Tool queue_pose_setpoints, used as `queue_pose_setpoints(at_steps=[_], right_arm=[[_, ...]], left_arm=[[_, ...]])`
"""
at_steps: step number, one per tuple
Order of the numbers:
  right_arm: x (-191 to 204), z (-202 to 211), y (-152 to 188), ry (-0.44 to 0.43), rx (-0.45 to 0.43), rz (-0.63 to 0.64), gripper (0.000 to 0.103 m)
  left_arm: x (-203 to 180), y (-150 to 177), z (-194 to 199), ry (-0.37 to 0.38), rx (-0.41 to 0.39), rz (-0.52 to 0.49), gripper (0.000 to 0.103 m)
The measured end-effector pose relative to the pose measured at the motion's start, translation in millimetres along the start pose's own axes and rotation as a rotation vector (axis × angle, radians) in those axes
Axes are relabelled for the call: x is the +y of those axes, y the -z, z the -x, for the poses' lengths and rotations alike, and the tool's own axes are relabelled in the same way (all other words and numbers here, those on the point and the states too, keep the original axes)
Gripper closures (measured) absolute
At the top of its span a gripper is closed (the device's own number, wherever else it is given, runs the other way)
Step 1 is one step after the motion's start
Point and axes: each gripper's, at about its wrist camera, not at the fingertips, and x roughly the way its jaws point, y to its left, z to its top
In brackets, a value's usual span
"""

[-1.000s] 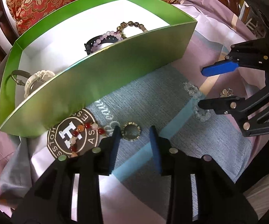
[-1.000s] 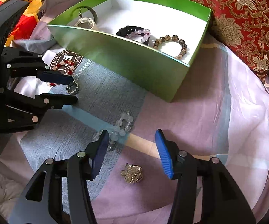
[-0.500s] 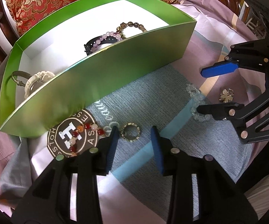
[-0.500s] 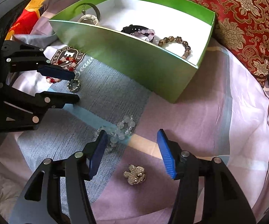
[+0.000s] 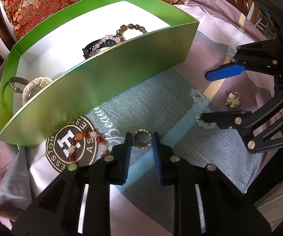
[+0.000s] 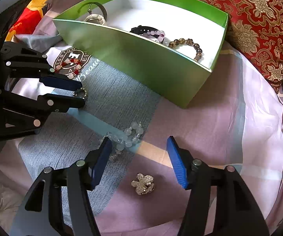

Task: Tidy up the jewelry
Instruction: 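Move the open right tool down to the clear crystal bracelet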

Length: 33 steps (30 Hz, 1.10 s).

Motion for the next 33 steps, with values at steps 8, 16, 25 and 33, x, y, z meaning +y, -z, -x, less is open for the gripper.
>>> queue_pose_setpoints(at_steps=[8, 16, 25, 33], right_arm=[[1.7, 1.0, 0.3, 0.002, 0.003, 0.009, 0.038], [1.1, 2.3, 0.9, 0.003, 0.001, 0.008, 0.038], [-9.8, 8.2, 1.5, 0.031, -0.015, -0.013, 0.038], [-36.9, 19.2, 4.4, 0.027, -0.030, -0.089, 0.038]], left_arm=[[-0.9, -0.1, 0.4, -0.001, 0.000, 0.004, 0.080], [-1.3, -1.2, 1.1, -0.006, -0.002, 0.008, 0.067], [-0.5, -3.4, -0.2, -0.002, 0.001, 0.014, 0.072], [0.4, -1.2, 0.9, 0.000, 0.001, 0.004, 0.072]])
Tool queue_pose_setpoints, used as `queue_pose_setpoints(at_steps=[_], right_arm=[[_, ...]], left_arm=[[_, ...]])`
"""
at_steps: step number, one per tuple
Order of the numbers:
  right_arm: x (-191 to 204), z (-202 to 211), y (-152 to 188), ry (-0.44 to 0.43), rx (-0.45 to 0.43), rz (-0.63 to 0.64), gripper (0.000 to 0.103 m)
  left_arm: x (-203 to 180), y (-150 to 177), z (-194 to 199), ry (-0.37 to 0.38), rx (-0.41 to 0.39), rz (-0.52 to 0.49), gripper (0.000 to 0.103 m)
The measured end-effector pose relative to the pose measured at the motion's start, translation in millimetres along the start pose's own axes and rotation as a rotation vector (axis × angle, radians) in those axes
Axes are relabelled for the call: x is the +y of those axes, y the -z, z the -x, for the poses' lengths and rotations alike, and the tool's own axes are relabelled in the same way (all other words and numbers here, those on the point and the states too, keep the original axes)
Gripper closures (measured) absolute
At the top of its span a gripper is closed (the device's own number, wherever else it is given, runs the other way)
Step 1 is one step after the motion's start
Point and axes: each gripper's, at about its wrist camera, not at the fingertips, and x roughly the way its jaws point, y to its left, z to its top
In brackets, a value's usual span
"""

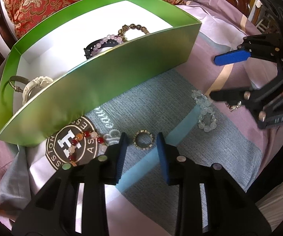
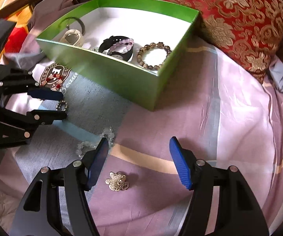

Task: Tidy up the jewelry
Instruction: 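Move the open right tool down to the clear crystal bracelet, then close the right tool on the crystal bracelet while the left tool grasps the gold ring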

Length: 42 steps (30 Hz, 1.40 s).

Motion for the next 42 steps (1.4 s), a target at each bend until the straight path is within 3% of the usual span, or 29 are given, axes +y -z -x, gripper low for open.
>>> queue_pose_setpoints(at_steps=[10, 11, 13, 15, 36, 42], right_arm=[[37.4, -12.0, 5.6, -0.051, 0.013, 0.138, 0.042], [39.7, -11.4, 5.8, -0.056, 0.008, 0.145, 0.046], [41.4, -9.1, 6.1, -0.082, 0.003, 0.140, 0.077], [38.2, -8.3, 5.6, -0.106, 0.007, 0.122, 0.096], [24.4, 22.8, -4.0, -0.154, -0.093, 0.063, 0.096], [27.2, 41.7, -12.3, -0.188, -0.140, 0.062, 0.096]], left_arm=[[-10.9, 0.6, 1.4, 0.007, -0.001, -0.040, 0.082], [-11.7, 0.8, 1.5, 0.005, -0.001, -0.039, 0.082], [-11.3, 0.8, 1.5, 0.010, 0.000, -0.033, 0.083], [-10.4, 0.9, 1.8, 0.013, 0.001, -0.023, 0.083], [-1.3, 8.9, 26.4, -0.007, -0.031, -0.004, 0.083], [7.9, 5.1, 54.9, 0.014, -0.089, 0.016, 0.083]])
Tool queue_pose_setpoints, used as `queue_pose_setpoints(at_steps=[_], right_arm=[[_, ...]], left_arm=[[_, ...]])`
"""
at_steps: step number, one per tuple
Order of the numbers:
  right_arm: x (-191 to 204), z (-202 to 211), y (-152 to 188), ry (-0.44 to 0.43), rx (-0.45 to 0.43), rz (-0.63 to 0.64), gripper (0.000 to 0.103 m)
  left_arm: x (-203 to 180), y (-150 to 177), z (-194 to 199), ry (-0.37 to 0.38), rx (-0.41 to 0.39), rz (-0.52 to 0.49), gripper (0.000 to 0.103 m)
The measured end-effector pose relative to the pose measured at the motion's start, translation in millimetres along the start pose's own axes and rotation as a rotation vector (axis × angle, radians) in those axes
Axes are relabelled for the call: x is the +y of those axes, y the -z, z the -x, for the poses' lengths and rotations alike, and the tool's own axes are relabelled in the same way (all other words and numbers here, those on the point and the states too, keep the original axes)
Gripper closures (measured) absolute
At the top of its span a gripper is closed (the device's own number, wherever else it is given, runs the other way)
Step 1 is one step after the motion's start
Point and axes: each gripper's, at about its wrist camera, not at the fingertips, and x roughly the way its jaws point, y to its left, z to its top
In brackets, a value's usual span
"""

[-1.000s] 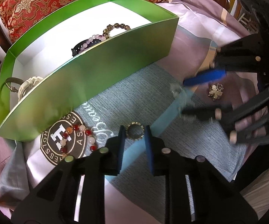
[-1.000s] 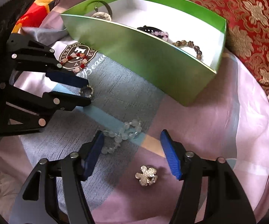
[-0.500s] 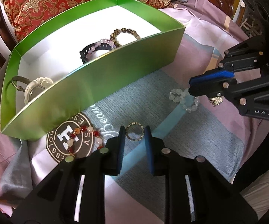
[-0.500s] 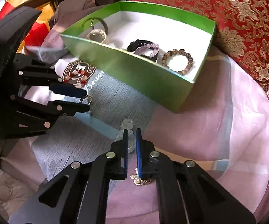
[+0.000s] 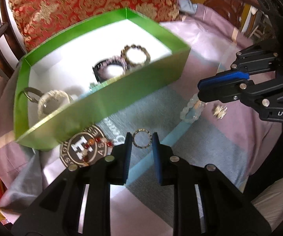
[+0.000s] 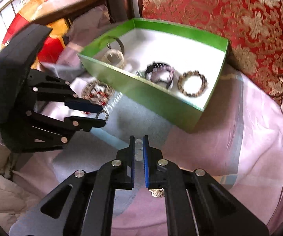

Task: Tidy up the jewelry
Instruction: 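Close the right tool on the crystal bracelet while the left tool grasps the gold ring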

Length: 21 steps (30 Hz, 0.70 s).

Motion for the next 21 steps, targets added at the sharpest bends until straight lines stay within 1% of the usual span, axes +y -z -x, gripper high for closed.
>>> queue_pose_setpoints(at_steps=[2, 4, 5, 6, 7, 9, 12, 13, 15, 17, 18, 19, 20, 21], right_arm=[[1.1, 12.2, -8.2, -0.017, -0.033, -0.001, 0.096], [0.0, 24.9, -19.1, -0.034, -0.070, -0.003, 0.096], [-0.9, 29.9, -24.2, -0.028, -0.080, 0.000, 0.096], [-1.8, 35.0, -30.8, -0.002, -0.087, 0.010, 0.096], [-2.1, 36.3, -33.1, 0.001, -0.083, 0.020, 0.095], [0.6, 31.1, -34.0, 0.022, -0.043, 0.051, 0.095], [2.8, 17.0, -26.9, 0.027, 0.002, 0.061, 0.096], [3.9, 14.0, -24.9, 0.025, 0.010, 0.064, 0.098], [3.9, 13.6, -24.1, 0.009, 0.007, 0.054, 0.098], [1.1, 11.8, -24.4, 0.014, 0.010, 0.045, 0.098], [-0.6, 7.6, -24.1, 0.023, 0.019, 0.042, 0.089], [-3.4, 0.9, -23.4, 0.029, 0.030, 0.027, 0.059], [-7.4, -8.4, -21.8, 0.036, 0.041, -0.002, 0.043], [-8.8, -17.1, -21.0, 0.045, 0.044, -0.019, 0.039]], left_arm=[[8.8, -6.8, 11.7, 0.004, -0.027, 0.013, 0.083], [22.2, -16.7, 24.9, 0.006, -0.053, 0.046, 0.083], [27.6, -19.7, 30.2, 0.005, -0.064, 0.059, 0.083], [33.4, -21.1, 36.6, 0.005, -0.078, 0.070, 0.083], [35.0, -21.4, 40.2, 0.005, -0.088, 0.077, 0.083], [38.2, -19.2, 43.2, 0.005, -0.097, 0.086, 0.083], [40.8, -18.5, 40.2, -0.005, -0.087, 0.097, 0.083], [41.0, -19.2, 39.6, -0.003, -0.087, 0.098, 0.083], [41.6, -18.0, 40.3, -0.001, -0.091, 0.101, 0.083], [41.6, -17.1, 39.3, 0.004, -0.093, 0.107, 0.083], [41.8, -16.5, 37.6, 0.006, -0.091, 0.110, 0.083], [41.3, -15.2, 36.9, 0.005, -0.087, 0.110, 0.083], [40.2, -15.5, 34.7, 0.002, -0.084, 0.111, 0.083], [39.7, -15.0, 32.5, 0.000, -0.077, 0.109, 0.083]])
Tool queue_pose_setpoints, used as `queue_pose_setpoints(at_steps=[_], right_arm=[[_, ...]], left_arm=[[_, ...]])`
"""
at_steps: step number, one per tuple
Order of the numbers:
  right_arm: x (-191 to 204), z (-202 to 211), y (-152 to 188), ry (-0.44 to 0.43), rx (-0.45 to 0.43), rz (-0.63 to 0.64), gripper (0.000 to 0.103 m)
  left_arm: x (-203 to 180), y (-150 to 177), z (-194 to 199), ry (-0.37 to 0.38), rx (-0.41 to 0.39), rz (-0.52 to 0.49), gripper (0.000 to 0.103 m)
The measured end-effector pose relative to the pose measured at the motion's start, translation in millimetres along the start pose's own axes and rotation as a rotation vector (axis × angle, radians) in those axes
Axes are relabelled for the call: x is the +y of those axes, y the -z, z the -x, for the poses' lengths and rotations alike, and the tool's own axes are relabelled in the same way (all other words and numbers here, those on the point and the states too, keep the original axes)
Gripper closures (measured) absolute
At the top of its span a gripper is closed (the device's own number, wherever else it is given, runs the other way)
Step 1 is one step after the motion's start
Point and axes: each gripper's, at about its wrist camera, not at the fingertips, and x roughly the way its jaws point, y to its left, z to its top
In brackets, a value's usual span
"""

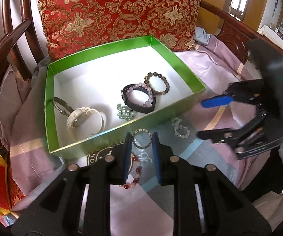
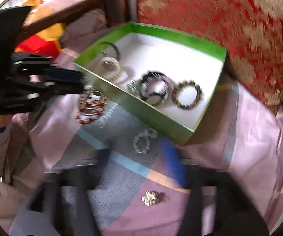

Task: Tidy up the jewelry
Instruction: 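Close the right tool on the crystal bracelet while the left tool grasps the gold ring, then carry the crystal bracelet and gold ring into the green box and open both tools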

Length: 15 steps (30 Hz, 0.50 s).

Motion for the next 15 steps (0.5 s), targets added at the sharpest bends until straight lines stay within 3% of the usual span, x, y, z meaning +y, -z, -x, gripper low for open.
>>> queue_pose_setpoints(at_steps=[2, 3, 5, 8, 11, 15], right_arm=[[-1.2, -21.3, 1.0, 0.004, 0.050, -0.010, 0.044], [-1.3, -33.8, 0.9, 0.005, 0.077, -0.015, 0.052], [-1.6, -52.0, 0.9, -0.005, 0.105, -0.029, 0.060], [4.5, -58.7, 2.2, 0.015, 0.100, 0.010, 0.090], [10.7, -50.7, 4.4, -0.035, 0.123, 0.024, 0.096], [21.9, -9.4, -7.4, -0.047, 0.031, 0.047, 0.096]], left_arm=[[-0.2, 1.6, -2.5, -0.001, 0.008, -0.001, 0.083], [-0.1, 2.0, -3.4, -0.001, 0.011, -0.001, 0.083], [-1.0, 2.6, -5.4, -0.006, 0.016, -0.005, 0.083], [-1.9, 3.6, -5.6, -0.012, 0.017, -0.007, 0.083], [-0.1, 2.2, -0.1, -0.011, 0.005, -0.002, 0.083], [5.1, -10.9, 14.1, -0.017, -0.029, 0.008, 0.083]])
